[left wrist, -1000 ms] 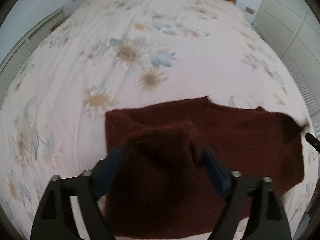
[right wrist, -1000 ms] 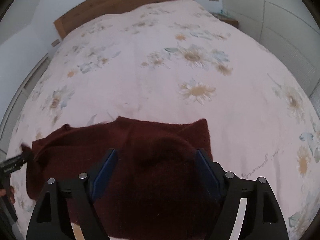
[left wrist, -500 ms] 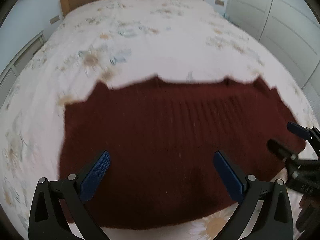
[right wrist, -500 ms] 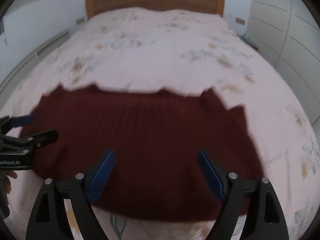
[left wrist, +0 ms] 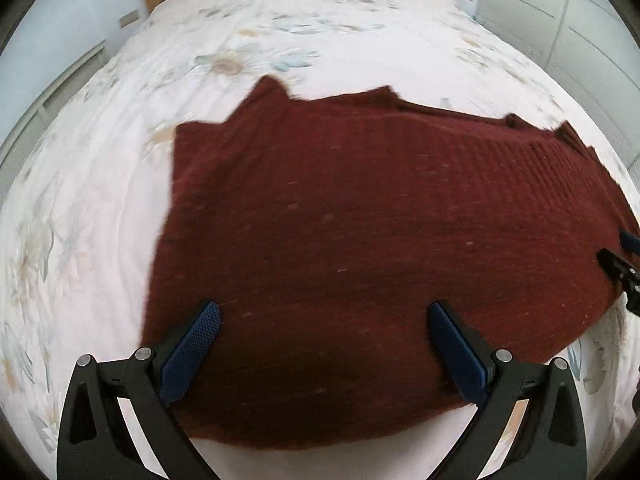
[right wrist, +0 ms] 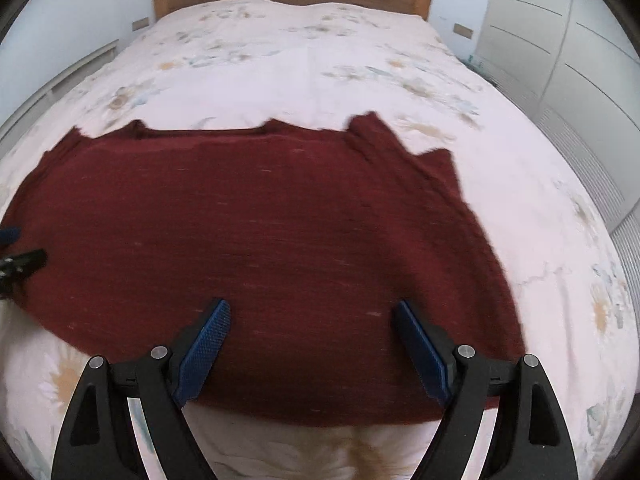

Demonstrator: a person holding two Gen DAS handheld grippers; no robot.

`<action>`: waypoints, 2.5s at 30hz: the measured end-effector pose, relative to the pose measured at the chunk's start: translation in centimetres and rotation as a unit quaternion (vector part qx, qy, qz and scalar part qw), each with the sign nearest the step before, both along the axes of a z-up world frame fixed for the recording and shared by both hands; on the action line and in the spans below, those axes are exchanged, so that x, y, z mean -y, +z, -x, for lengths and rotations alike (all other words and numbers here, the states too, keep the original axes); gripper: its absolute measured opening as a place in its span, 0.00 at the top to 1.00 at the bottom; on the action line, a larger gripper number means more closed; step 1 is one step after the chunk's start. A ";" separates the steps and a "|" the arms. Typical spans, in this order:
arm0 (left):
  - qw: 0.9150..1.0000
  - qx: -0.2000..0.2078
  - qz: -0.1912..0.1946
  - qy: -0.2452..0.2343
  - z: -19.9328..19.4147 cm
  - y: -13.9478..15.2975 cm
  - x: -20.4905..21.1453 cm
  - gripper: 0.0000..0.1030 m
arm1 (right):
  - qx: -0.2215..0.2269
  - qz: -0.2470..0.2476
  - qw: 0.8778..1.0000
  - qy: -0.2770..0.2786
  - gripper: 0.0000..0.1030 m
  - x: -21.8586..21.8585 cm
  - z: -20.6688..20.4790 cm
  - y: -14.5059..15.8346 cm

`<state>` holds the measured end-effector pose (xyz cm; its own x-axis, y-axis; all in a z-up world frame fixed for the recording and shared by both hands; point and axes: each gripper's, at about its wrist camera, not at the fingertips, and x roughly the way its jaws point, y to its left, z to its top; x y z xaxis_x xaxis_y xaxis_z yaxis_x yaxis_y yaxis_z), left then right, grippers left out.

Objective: Fold small clothes

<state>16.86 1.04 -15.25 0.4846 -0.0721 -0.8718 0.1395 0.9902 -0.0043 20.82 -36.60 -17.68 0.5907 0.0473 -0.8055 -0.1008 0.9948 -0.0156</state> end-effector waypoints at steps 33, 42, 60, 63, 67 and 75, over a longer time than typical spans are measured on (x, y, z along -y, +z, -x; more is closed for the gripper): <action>0.975 -0.125 0.154 0.104 -2.1 -0.2 -9.8 0.01 | -0.011 -0.042 0.999 -0.026 0.08 3.4 5.9 3.0; 0.973 -0.134 0.164 0.092 -2.0 -1.6 -9.1 0.02 | -0.030 -0.049 0.998 -0.038 0.08 4.7 6.6 1.9; 0.974 -0.134 0.182 0.026 -3.2 3.4 -4.3 0.81 | -0.016 -0.069 0.996 -0.052 0.08 7.1 7.2 3.3; 0.968 -0.126 0.217 0.020 -3.8 6.0 -3.1 0.82 | -0.006 -0.077 0.995 -0.056 0.08 8.0 7.4 4.0; 0.967 -0.107 0.231 -0.008 -4.5 9.8 0.7 0.84 | 0.005 -0.090 0.994 -0.064 0.08 9.6 7.6 4.9; 0.964 -0.087 0.242 -0.074 -6.8 14.7 11.5 0.84 | 0.035 -0.106 0.989 -0.092 0.08 13.6 7.8 7.3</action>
<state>23.68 -10.42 -0.55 0.2867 -0.5470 -0.7865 0.2339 0.8361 -0.4963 12.99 -50.25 -10.33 0.6593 0.0977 -0.7455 0.0766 0.9776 0.1959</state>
